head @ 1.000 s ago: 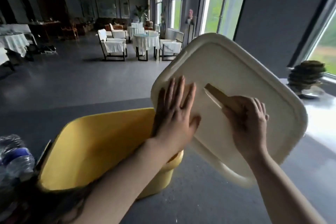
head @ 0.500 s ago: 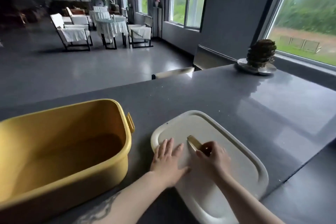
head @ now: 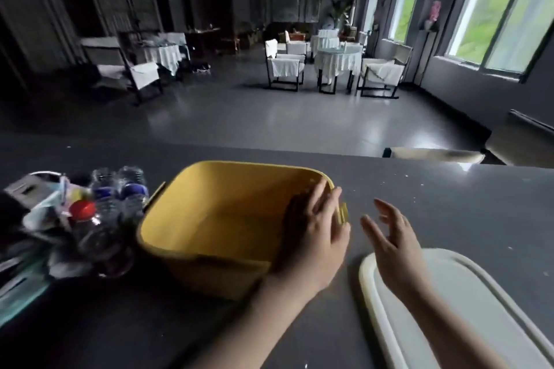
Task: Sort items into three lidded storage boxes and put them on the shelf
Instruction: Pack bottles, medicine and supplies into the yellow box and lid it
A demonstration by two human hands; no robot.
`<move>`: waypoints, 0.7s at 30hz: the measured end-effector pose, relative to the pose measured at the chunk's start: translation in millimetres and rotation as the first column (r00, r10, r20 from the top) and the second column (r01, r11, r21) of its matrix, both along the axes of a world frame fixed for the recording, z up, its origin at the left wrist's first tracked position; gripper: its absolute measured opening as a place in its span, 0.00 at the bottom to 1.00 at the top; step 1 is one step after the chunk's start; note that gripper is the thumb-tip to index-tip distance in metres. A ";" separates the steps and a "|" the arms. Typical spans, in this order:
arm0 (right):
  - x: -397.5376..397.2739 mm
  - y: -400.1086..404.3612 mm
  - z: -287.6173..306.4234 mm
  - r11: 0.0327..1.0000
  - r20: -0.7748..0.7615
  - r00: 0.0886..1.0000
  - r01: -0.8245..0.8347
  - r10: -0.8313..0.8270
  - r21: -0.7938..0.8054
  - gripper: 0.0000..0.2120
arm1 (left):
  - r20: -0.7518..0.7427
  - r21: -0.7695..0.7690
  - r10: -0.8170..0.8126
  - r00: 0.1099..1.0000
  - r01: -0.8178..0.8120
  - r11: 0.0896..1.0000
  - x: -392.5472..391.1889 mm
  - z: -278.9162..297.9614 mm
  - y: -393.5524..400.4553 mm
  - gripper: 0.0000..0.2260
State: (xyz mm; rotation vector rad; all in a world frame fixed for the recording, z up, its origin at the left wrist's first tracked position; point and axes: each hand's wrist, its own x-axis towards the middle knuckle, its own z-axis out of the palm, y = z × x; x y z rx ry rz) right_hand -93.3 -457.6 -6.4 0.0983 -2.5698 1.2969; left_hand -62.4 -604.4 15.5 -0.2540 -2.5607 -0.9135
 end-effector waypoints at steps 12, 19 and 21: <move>-34.6 -89.5 12.3 0.879 0.241 0.969 -0.066 -0.057 0.473 0.49 | 0.074 -0.082 0.492 0.868 -0.486 0.870 55.5 -18.1 -196.5 0.23; 29.3 -227.2 43.6 0.936 -0.265 0.900 -0.312 0.346 0.163 0.30 | -0.212 0.142 0.560 0.801 -0.542 0.828 69.7 22.5 -300.1 0.15; 33.9 -272.4 47.6 0.904 -0.256 0.868 -0.406 0.426 0.132 0.27 | -0.244 0.163 0.586 0.773 -0.563 0.810 66.9 28.0 -343.8 0.13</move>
